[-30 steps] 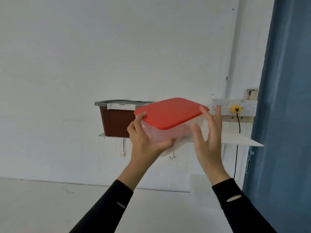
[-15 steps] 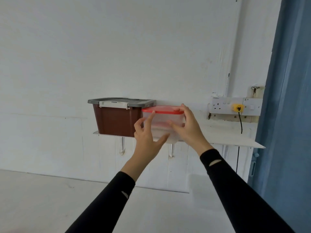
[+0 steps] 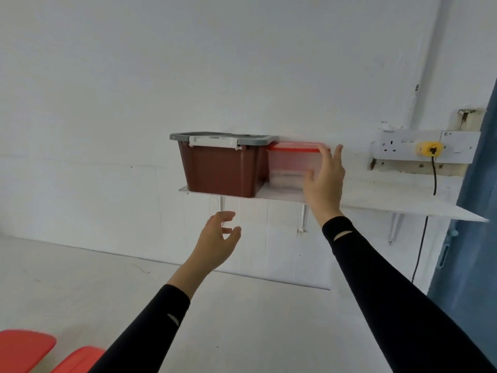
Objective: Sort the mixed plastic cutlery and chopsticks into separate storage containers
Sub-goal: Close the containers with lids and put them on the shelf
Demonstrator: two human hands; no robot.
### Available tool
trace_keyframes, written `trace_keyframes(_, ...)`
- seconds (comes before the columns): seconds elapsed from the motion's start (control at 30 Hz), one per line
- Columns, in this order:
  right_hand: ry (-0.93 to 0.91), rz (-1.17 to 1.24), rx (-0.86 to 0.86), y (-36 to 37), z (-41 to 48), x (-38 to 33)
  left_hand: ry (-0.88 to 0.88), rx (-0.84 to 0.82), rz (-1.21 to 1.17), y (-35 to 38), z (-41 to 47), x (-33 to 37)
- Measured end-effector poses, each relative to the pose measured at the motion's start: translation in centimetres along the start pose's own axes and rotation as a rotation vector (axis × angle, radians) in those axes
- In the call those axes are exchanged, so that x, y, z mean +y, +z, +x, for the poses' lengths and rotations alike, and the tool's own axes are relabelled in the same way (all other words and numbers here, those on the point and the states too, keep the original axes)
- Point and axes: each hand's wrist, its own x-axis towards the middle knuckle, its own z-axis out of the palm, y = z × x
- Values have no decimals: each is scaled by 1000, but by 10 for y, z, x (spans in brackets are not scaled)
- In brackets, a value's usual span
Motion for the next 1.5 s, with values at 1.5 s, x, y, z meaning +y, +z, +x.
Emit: trace_keyframes(1.5,833,458,-97,53,-274,-70,-540,-586,-689,-97,-112,-133)
